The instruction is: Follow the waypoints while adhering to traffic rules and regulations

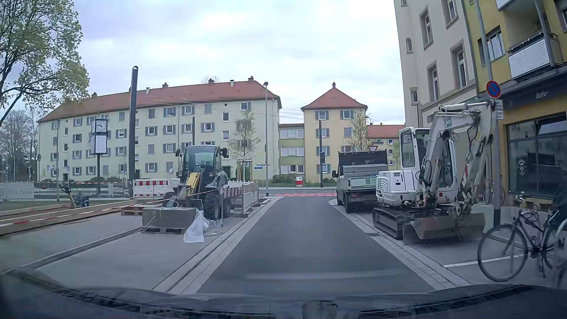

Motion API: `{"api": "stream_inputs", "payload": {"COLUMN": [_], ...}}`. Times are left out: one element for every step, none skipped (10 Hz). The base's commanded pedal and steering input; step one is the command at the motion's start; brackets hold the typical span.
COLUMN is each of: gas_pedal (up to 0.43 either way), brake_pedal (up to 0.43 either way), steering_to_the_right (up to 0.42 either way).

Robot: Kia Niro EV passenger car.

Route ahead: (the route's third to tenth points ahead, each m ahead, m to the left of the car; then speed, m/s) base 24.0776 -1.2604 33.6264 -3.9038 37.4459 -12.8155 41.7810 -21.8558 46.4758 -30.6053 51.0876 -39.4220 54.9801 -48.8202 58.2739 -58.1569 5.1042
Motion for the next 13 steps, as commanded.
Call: {"api": "stream_inputs", "payload": {"gas_pedal": [0.087,0.087,0.087,0.087,0.087,0.087,0.087,0.079,0.067,0.059,0.059,0.039,0.028], "brake_pedal": [0.0,0.0,0.0,0.0,0.0,0.0,0.0,0.0,0.0,0.0,0.0,0.0,0.0], "steering_to_the_right": [0.003,0.002,0.002,0.001,-0.002,-0.007,-0.006,-0.003,-0.001,-0.001,-0.001,-0.001,-0.001]}}
